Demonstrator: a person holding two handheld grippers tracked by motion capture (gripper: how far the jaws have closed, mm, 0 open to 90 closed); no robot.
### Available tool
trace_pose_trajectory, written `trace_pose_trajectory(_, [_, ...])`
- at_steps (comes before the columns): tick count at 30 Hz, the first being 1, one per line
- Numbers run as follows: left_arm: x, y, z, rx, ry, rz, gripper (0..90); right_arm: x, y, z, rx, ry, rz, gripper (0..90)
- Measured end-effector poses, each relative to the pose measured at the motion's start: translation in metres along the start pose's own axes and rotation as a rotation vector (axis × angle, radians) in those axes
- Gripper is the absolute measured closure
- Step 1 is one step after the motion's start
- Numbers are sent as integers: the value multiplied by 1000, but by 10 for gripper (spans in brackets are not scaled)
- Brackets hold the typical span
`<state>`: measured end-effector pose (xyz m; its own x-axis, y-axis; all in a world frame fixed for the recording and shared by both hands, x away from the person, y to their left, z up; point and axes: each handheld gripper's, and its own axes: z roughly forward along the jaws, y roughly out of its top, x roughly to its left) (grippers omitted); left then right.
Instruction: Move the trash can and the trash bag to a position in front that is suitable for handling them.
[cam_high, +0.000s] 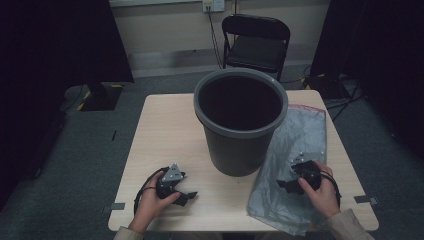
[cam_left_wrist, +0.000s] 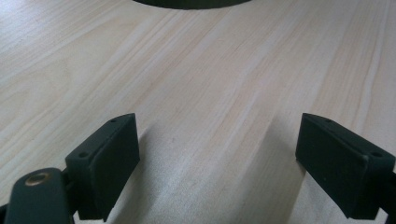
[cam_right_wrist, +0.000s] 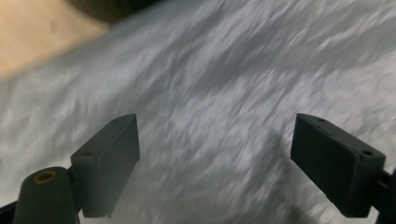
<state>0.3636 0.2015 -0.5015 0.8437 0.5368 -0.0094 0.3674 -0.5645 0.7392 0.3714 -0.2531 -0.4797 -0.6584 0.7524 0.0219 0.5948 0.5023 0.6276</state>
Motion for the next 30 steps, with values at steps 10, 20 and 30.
trace_pose_trajectory(10, [0, 0, 0, 0, 0, 0, 125, -29, -10, -3, 46, -16, -22, 140])
trace_pose_trajectory(20, [-1, 0, -1, 5, 12, -2, 127, -52, 8, -24, -25, -77, 124, 155])
trace_pose_trajectory(30, [-1, 0, -1, 7, 12, -3, 127, -5, 10, 17, -19, 19, 28, 151])
